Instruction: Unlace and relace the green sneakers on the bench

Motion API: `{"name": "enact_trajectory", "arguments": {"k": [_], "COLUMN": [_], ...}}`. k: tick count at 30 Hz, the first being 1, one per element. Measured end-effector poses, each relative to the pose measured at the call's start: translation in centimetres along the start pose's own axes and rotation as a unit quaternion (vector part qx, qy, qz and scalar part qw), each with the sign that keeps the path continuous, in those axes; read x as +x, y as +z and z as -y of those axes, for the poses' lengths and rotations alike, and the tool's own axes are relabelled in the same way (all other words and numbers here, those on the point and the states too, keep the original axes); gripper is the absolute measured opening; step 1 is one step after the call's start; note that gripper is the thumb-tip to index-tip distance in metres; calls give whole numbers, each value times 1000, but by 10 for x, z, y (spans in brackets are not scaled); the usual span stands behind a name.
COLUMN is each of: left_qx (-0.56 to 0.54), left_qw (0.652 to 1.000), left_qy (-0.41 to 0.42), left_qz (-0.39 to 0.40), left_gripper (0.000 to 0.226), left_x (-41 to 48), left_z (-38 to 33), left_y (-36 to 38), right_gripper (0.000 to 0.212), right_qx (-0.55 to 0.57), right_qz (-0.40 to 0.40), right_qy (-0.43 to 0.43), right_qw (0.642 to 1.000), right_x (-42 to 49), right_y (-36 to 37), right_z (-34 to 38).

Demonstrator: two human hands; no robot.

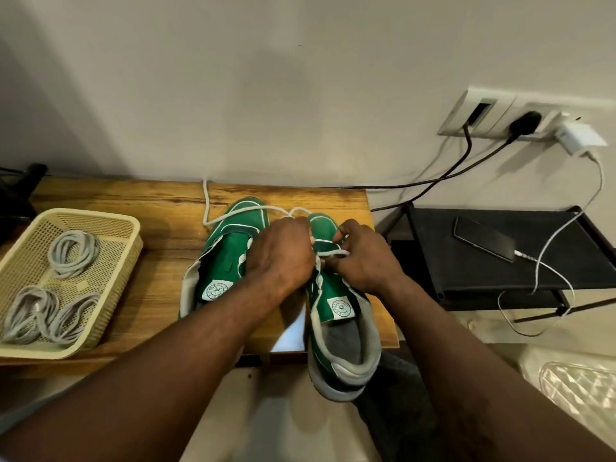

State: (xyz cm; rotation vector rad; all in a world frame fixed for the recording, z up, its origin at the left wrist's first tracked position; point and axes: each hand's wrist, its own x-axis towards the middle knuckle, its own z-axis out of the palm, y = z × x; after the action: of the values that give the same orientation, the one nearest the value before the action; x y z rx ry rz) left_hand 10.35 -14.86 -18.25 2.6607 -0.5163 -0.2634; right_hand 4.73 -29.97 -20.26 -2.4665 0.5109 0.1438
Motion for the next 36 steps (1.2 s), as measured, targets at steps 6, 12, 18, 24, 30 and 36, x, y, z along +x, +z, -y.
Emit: {"name": "enact_trajectory", "arguments": {"k": [6,12,18,24,30,36], "left_qx": [-217,-561,-697,-758,-153,36], "left_qw": [973,812,682,623,988,988], "left_qy": [-64,-157,-220,-182,-14,17], "left_qz": [-36,16,-25,-69,27,148], "left_gripper": [16,13,18,20,14,27], "left_x": [16,20,32,33,24,16], "left_z": [11,7,15,18,15,10], "left_y": [-25,-49,-59,-85,-66,-20], "right_gripper": [52,56,53,52,53,54], "right_qx": [-49,-58,-94,-89,-72,-76], "right_qz": [-10,23,48,38,54,45], "right_qy": [48,32,84,124,137,137], "right_qw": [998,998,991,988,986,987], "right_x": [-4,-8,-9,-10,-6,-6], "right_y": [-1,-5,1,4,5,3], "right_z": [0,10,12,11,11,12]}}
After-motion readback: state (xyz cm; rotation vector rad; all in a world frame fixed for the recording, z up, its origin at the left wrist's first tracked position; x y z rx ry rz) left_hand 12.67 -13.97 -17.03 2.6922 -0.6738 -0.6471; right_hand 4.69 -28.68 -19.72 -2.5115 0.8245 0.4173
